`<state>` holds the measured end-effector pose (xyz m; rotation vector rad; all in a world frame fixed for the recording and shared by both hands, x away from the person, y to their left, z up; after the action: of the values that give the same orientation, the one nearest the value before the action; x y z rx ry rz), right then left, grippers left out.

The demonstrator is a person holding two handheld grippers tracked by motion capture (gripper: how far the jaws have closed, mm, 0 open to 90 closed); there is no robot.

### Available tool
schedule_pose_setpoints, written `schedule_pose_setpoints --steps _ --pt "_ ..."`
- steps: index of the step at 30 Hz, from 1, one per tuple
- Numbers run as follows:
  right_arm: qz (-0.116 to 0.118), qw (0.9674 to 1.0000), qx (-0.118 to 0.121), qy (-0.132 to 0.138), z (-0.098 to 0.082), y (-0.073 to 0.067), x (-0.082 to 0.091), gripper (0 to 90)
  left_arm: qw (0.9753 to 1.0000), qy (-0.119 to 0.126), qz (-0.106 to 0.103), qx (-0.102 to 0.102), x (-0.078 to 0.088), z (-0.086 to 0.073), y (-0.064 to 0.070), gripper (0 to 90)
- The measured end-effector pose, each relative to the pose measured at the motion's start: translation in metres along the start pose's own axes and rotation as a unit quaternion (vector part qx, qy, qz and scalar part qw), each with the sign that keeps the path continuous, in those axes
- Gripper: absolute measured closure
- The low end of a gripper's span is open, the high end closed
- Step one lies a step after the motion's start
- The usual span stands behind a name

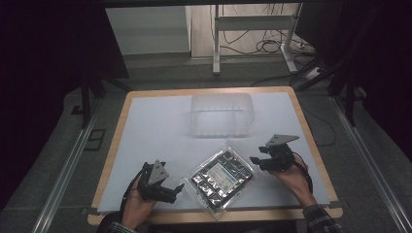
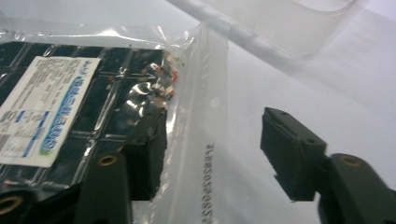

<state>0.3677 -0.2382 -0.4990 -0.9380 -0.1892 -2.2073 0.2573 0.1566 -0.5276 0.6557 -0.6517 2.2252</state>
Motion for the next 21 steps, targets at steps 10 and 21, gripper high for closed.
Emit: schedule_pose_setpoints --steps 10,21 --pt "0.036 0.9992 -0.004 -0.015 0.004 0.009 -0.019 37.5 1.0000 -0.003 -0.001 -0.004 -0.001 0.000 0.001 2.0" --pt "0.082 0.9957 -0.020 -0.037 0.006 -0.001 -0.023 61.9 0.9999 -0.005 -0.002 -0.009 -0.002 0.001 0.002 2.0"
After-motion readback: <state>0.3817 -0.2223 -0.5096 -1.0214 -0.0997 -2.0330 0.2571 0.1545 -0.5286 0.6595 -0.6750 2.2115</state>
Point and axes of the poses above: each handheld gripper's, and its own axes: x roughly backward along the jaws, z roughly out of its top, y roughly to its right, the point moved 1 cm from there along -x, roughly forward along the jaws, and after that the axes turned 11 degrees about -x, right-handed, at the moved point
